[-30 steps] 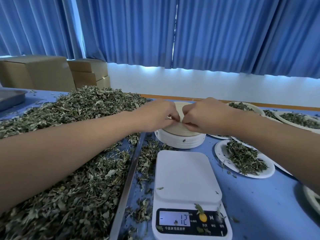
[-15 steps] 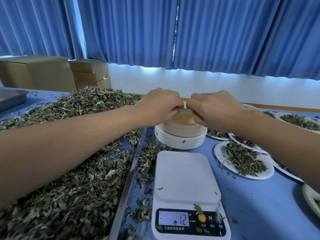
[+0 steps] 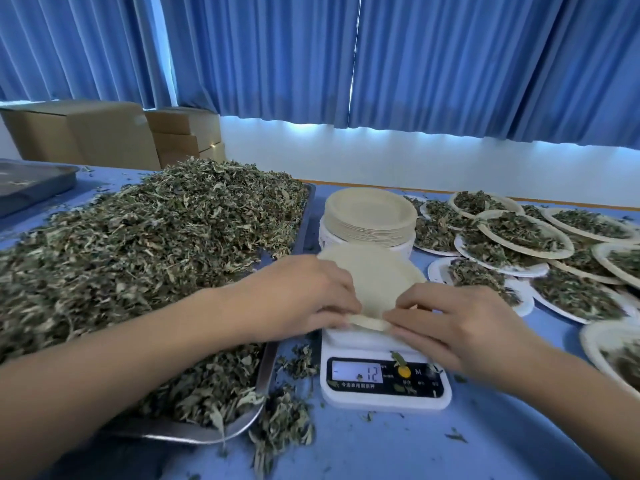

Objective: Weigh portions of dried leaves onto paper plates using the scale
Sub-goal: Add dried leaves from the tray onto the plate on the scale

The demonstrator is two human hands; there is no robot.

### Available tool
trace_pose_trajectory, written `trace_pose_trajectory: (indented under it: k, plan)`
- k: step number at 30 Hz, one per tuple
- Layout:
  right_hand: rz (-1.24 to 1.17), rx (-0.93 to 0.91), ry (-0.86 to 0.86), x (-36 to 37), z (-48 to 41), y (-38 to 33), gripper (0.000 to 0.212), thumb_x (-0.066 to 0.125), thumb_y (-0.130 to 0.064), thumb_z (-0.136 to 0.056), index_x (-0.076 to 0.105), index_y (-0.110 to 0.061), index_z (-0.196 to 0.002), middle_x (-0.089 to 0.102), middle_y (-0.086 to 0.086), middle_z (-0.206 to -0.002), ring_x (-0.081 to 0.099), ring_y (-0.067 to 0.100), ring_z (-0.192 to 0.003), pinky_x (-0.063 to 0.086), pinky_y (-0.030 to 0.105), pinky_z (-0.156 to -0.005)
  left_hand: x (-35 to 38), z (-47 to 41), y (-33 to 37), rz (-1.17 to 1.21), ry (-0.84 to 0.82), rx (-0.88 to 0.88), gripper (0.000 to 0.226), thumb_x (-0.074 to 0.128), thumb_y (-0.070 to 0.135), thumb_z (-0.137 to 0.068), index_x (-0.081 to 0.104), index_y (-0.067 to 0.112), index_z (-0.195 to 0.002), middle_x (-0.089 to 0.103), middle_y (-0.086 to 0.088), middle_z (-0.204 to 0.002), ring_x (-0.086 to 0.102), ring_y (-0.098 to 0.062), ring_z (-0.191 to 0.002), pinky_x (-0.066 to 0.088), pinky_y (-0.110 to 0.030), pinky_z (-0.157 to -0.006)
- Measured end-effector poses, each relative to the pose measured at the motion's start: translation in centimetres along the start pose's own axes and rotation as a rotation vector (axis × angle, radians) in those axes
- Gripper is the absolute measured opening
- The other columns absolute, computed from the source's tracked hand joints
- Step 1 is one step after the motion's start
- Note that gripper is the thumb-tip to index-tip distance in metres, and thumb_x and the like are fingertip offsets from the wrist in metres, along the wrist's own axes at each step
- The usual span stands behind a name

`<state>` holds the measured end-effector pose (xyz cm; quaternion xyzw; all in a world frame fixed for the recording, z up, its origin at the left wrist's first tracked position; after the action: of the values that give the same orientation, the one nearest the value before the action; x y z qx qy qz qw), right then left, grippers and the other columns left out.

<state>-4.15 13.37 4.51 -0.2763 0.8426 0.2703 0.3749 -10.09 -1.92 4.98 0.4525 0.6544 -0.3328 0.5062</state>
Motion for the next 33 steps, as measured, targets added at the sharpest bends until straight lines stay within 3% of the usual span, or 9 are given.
trace_pose_trajectory:
  k: [4, 7, 10, 12, 16, 22, 28, 30, 33]
  plan:
    - [-0.204, 0.334, 0.221, -0.5, 3.1, 2.1, 0.028, 0.057, -0.026, -0.102, 0.078, -0.01, -0.092, 0.068, -0.003, -0.093, 0.063, 0.012, -0.075, 0.046, 0.017, -0.067, -0.5, 1.9, -0.1, 0.171, 0.162, -0.15, 0.027, 0.058, 0.038, -0.101, 0.075, 0.021, -0.111, 0.071, 0.012, -0.107, 0.064, -0.007, -0.101, 0.052, -0.036, -0.093]
    - [-0.312, 0.609, 0.304, -0.5, 5.6, 4.5, 0.037, 0.054, -0.033, -0.103, 0.07, -0.014, -0.075, 0.062, -0.004, -0.07, 0.055, 0.014, -0.062, 0.042, 0.029, -0.059, -1.7, 4.4, -2.6, 0.083, 0.341, -0.482, 0.029, 0.047, 0.038, -0.103, 0.071, 0.023, -0.097, 0.067, 0.011, -0.093, 0.064, -0.012, -0.084, 0.055, -0.04, -0.079]
    - [-0.333, 0.765, 0.267, 0.3, 7.4, 5.8, 0.046, 0.053, -0.04, -0.101, 0.063, -0.016, -0.063, 0.056, 0.003, -0.053, 0.052, 0.021, -0.051, 0.043, 0.04, -0.058, -0.5, 6.9, -4.7, -0.078, 0.16, -0.806, 0.025, 0.04, 0.03, -0.103, 0.059, 0.021, -0.091, 0.065, 0.002, -0.091, 0.061, -0.019, -0.076, 0.055, -0.041, -0.071]
    - [-0.326, 0.796, 0.206, 1.0, 7.8, 6.2, 0.051, 0.054, -0.038, -0.104, 0.062, -0.013, -0.06, 0.055, 0.007, -0.049, 0.051, 0.023, -0.049, 0.045, 0.042, -0.06, 1.5, 7.9, -5.1, -0.075, -0.062, -0.916, 0.022, 0.037, 0.032, -0.105, 0.052, 0.019, -0.098, 0.056, 0.001, -0.1, 0.059, -0.021, -0.086, 0.054, -0.043, -0.079]
    - [-0.27, 0.801, 0.072, 2.0, 7.7, 6.4, 0.05, 0.055, -0.031, -0.103, 0.058, -0.008, -0.059, 0.056, 0.009, -0.051, 0.054, 0.028, -0.051, 0.052, 0.045, -0.058, 2.7, 8.0, -4.9, -0.133, -0.198, -0.915, 0.022, 0.035, 0.033, -0.106, 0.049, 0.02, -0.117, 0.042, -0.002, -0.099, 0.059, -0.034, -0.097, 0.051, -0.046, -0.085]
    - [-0.249, 0.775, 0.028, 2.1, 7.5, 6.0, 0.049, 0.055, -0.032, -0.103, 0.057, -0.01, -0.059, 0.054, 0.006, -0.049, 0.051, 0.026, -0.049, 0.051, 0.044, -0.056, 2.7, 8.0, -4.8, -0.297, -0.219, -0.87, 0.026, 0.037, 0.03, -0.106, 0.049, 0.017, -0.087, 0.041, 0.005, -0.069, 0.049, -0.024, -0.067, 0.043, -0.037, -0.066]
    - [-0.271, 0.787, 0.027, 2.3, 7.6, 6.5, 0.049, 0.056, -0.032, -0.102, 0.06, -0.01, -0.059, 0.057, 0.006, -0.051, 0.053, 0.025, -0.048, 0.052, 0.044, -0.056, 0.2, 7.4, -6.2, -0.237, 0.058, -0.885, 0.05, 0.03, 0.043, -0.107, 0.056, 0.021, -0.07, 0.061, 0.002, -0.063, 0.06, -0.019, -0.055, 0.054, -0.035, -0.061]
    - [-0.284, 0.795, 0.03, 2.3, 7.6, 6.6, 0.049, 0.056, -0.033, -0.102, 0.061, -0.011, -0.059, 0.059, 0.005, -0.051, 0.054, 0.024, -0.049, 0.052, 0.044, -0.056, -1.3, 6.8, -6.6, -0.264, 0.191, -0.864, 0.051, 0.031, 0.042, -0.107, 0.054, 0.02, -0.067, 0.058, 0.002, -0.059, 0.057, -0.02, -0.05, 0.047, -0.031, -0.053]
    - [-0.305, 0.792, 0.043, 2.4, 7.7, 6.7, 0.047, 0.057, -0.031, -0.102, 0.062, -0.014, -0.058, 0.06, 0.004, -0.052, 0.057, 0.023, -0.052, 0.053, 0.042, -0.059, -2.0, 6.1, -7.3, -0.314, 0.205, -0.846, 0.05, 0.03, 0.041, -0.108, 0.05, 0.02, -0.067, 0.056, 0.002, -0.06, 0.054, -0.021, -0.052, 0.036, -0.03, -0.051]
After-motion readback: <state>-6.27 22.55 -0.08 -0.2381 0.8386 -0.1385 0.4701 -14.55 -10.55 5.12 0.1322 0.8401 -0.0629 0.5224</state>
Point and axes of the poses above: each hand's wrist, its own z-axis away from the middle knuckle, its own x-axis out of the palm, y = z × x, the point moved 7 cm from there along -z, towards the middle knuckle
